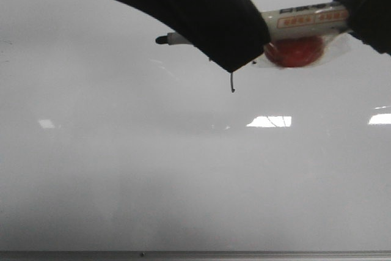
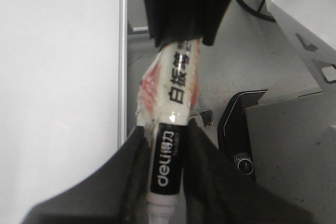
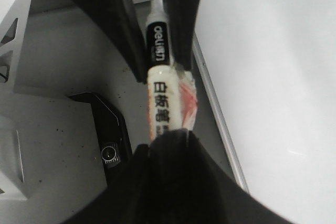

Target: Write number 9 on whiteboard

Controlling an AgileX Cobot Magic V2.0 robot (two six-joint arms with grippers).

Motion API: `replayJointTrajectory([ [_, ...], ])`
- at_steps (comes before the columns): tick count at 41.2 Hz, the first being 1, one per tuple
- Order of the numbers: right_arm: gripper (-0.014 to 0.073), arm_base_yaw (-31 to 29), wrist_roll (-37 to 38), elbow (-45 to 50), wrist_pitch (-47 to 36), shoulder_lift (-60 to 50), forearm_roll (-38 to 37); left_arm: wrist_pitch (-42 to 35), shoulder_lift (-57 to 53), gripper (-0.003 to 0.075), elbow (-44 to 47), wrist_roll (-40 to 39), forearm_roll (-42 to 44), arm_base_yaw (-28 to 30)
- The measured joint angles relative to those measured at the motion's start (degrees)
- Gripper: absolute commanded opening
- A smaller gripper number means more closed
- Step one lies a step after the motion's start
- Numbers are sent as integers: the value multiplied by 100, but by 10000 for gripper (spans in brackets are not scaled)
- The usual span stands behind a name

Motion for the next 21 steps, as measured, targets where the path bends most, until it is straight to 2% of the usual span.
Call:
replayJointTrajectory([
  [6,481,0,-12,0,-53,0,0,30,0,7,0,-14,13,-11],
  [9,583,-44,17,0,-54,-26,0,30,-15,15,-35,-228,156,-11],
  [11,606,-124,113,0,-41,-99,-39,30,-90,16,-62,-586,408,-11],
  [16,595,-471,632,0,-18,-385,-361,30,-383,16,-85,-1729,1493,1],
  [21,590,-878,1298,0,48,-687,-852,44,-778,15,-85,-3335,2684,234],
])
